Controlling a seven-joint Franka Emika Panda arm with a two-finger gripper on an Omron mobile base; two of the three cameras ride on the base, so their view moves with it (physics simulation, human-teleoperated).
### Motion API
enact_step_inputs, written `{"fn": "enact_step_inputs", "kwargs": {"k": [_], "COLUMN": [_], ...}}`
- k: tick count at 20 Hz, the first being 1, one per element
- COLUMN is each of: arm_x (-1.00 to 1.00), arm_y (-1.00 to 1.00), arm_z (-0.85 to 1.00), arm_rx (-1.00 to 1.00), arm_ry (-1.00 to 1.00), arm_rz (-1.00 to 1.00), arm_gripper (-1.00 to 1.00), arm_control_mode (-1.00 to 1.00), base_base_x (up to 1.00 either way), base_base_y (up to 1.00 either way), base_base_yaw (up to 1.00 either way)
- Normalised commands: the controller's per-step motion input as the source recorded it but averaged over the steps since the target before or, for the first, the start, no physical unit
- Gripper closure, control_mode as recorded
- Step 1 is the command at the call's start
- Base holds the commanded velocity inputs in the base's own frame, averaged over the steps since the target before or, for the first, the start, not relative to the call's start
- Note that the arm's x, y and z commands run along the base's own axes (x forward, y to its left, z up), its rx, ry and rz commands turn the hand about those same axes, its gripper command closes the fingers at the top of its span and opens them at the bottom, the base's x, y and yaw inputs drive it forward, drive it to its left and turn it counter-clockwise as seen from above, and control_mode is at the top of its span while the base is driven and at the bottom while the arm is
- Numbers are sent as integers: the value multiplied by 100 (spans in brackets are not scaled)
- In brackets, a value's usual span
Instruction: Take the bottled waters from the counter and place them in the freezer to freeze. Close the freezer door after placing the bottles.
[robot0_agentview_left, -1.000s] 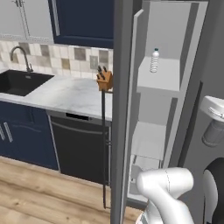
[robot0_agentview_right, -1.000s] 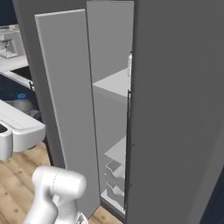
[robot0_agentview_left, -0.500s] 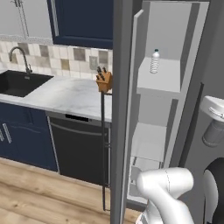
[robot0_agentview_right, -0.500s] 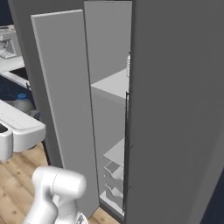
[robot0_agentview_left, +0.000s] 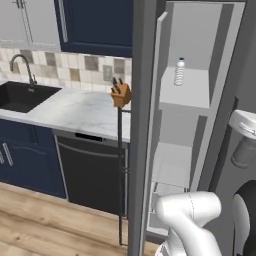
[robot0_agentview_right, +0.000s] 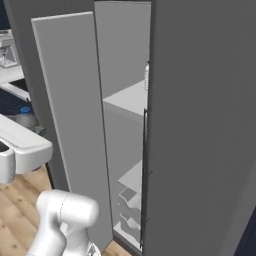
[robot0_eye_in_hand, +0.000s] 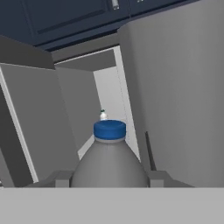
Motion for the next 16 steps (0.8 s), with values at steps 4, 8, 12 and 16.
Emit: {"fn": "enact_step_inputs", "kwargs": {"k": [4,8,12,16], "arm_x": [0,0,0,0], "arm_y": [0,0,0,0], "arm_z": [0,0,0,0], "arm_rx": [0,0,0,0], "arm_ry": [0,0,0,0], "arm_rz": [0,0,0,0], "arm_gripper": [100,100,100,100], "arm_control_mode": [100,100,100,100], "base_base_x": [41,46,53,41], "base_base_y": [23,17,0,-2], "base_base_yaw": [-3,-2,0,0]}}
